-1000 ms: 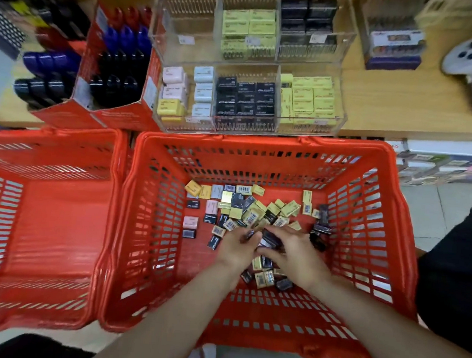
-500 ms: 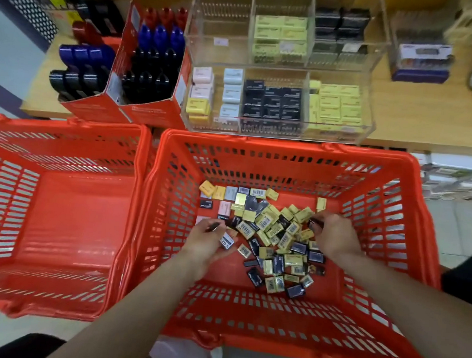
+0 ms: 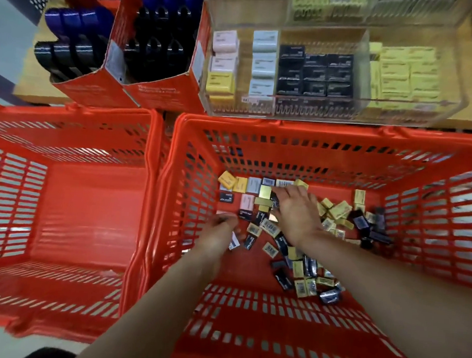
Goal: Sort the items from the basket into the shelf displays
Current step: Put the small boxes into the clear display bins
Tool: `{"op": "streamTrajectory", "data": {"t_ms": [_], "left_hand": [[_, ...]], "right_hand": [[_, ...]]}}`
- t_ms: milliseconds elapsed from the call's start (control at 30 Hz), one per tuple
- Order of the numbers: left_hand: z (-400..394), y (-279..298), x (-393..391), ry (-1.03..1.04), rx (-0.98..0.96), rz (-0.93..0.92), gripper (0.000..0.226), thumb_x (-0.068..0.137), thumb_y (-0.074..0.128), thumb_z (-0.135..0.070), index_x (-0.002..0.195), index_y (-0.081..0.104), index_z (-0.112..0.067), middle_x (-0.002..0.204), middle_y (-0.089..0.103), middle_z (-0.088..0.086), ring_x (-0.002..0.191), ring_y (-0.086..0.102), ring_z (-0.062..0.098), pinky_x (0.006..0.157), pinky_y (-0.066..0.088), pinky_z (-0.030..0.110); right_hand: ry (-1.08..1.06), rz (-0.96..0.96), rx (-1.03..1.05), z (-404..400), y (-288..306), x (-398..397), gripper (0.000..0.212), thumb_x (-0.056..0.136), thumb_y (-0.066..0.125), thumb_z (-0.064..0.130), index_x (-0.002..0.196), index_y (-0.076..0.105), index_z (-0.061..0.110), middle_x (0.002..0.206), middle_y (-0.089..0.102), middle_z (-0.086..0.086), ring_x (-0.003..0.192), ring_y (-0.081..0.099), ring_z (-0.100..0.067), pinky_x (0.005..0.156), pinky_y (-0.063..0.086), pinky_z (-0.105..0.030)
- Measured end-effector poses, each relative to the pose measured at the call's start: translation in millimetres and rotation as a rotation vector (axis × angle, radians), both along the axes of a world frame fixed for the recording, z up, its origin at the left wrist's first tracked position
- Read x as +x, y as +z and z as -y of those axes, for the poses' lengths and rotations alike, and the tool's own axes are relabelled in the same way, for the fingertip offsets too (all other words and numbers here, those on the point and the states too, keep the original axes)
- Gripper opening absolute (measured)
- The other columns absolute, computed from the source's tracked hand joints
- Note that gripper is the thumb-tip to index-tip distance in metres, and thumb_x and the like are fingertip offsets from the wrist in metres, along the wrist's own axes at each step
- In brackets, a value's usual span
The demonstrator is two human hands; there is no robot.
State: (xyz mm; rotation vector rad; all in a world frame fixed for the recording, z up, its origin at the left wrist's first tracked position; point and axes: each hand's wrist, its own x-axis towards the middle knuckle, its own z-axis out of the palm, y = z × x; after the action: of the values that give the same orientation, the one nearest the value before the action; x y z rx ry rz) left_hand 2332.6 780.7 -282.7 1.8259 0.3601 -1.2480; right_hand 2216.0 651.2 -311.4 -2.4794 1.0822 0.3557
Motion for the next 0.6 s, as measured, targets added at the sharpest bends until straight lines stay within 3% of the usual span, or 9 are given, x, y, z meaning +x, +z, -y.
{"op": "streamTrajectory", "data": {"t_ms": [100, 200, 267, 333, 467, 500, 533, 600], "left_hand": [[2, 1, -2, -0.108, 0.019, 0.048, 0.012, 0.093, 0.066, -0.018, 0.081, 0.067, -0.022, 0.063, 0.067, -0.002, 0.065, 0.065, 0.014, 0.074, 0.054, 0.033], [5, 4, -6, -0.202, 0.026, 0.075, 0.010, 0.089, 0.073, -0.027, 0.093, 0.069, -0.019, 0.071, 0.070, -0.005, 0.057, 0.063, 0.007, 0.049, 0.048, 0.018], [10, 6, -11, -0.234, 0.022, 0.109, 0.021, 0.086, 0.075, -0.036, 0.099, 0.069, -0.020, 0.088, 0.069, -0.004, 0.065, 0.062, 0.007, 0.044, 0.045, 0.014], [16, 8, -14, -0.276, -0.020, 0.107, 0.024, 0.087, 0.071, -0.046, 0.098, 0.069, -0.026, 0.097, 0.071, -0.008, 0.067, 0.060, 0.004, 0.050, 0.047, 0.016], [27, 9, -19, -0.224, -0.097, 0.006, 0.026, 0.093, 0.063, -0.045, 0.101, 0.066, -0.020, 0.069, 0.061, -0.007, 0.046, 0.050, 0.003, 0.061, 0.051, 0.025], [29, 7, -18, -0.183, -0.091, 0.007, 0.025, 0.093, 0.064, -0.042, 0.101, 0.065, -0.018, 0.065, 0.056, -0.005, 0.045, 0.048, 0.004, 0.064, 0.052, 0.026], [30, 6, -16, -0.150, -0.069, 0.020, 0.025, 0.093, 0.064, -0.040, 0.102, 0.063, -0.017, 0.065, 0.053, -0.003, 0.047, 0.047, 0.006, 0.062, 0.052, 0.025], [27, 4, -8, -0.128, -0.009, 0.074, 0.027, 0.093, 0.064, -0.040, 0.105, 0.061, -0.016, 0.067, 0.050, -0.001, 0.052, 0.046, 0.010, 0.048, 0.046, 0.017]], "right_hand": [[-0.037, 0.001, 0.097, 2, 3, -5, 0.041, 0.091, 0.066, 0.038, 0.127, 0.057, 0.020, 0.130, 0.049, -0.006, 0.124, 0.045, -0.027, 0.103, 0.036, -0.037], [-0.122, 0.225, 0.239, 3, 15, -19, 0.020, 0.088, 0.071, 0.028, 0.104, 0.068, 0.017, 0.109, 0.054, 0.001, 0.101, 0.056, -0.018, 0.089, 0.044, -0.025], [-0.267, 0.391, 0.313, 4, 26, -25, 0.018, 0.086, 0.074, 0.027, 0.101, 0.072, 0.016, 0.099, 0.060, 0.006, 0.088, 0.060, -0.011, 0.082, 0.048, -0.022], [-0.397, 0.474, 0.464, 4, 34, -24, 0.019, 0.084, 0.076, 0.027, 0.101, 0.073, 0.018, 0.096, 0.067, 0.006, 0.077, 0.067, -0.006, 0.074, 0.052, -0.017], [-0.500, 0.533, 0.942, 8, 41, -15, 0.022, 0.098, 0.059, 0.021, 0.113, 0.070, 0.010, 0.108, 0.070, 0.000, 0.081, 0.073, -0.008, 0.074, 0.058, -0.021], [-0.486, 0.501, 0.928, 11, 41, -15, 0.026, 0.101, 0.052, 0.023, 0.118, 0.068, 0.011, 0.110, 0.071, -0.003, 0.082, 0.073, -0.011, 0.077, 0.059, -0.024], [-0.419, 0.445, 0.787, 15, 39, -17, 0.029, 0.104, 0.047, 0.025, 0.121, 0.067, 0.012, 0.112, 0.071, -0.007, 0.078, 0.072, -0.010, 0.076, 0.059, -0.026], [-0.200, 0.308, 0.388, 28, 32, -25, 0.031, 0.104, 0.045, 0.020, 0.128, 0.063, 0.014, 0.123, 0.066, -0.009, 0.066, 0.064, 0.000, 0.064, 0.051, -0.012]]}}
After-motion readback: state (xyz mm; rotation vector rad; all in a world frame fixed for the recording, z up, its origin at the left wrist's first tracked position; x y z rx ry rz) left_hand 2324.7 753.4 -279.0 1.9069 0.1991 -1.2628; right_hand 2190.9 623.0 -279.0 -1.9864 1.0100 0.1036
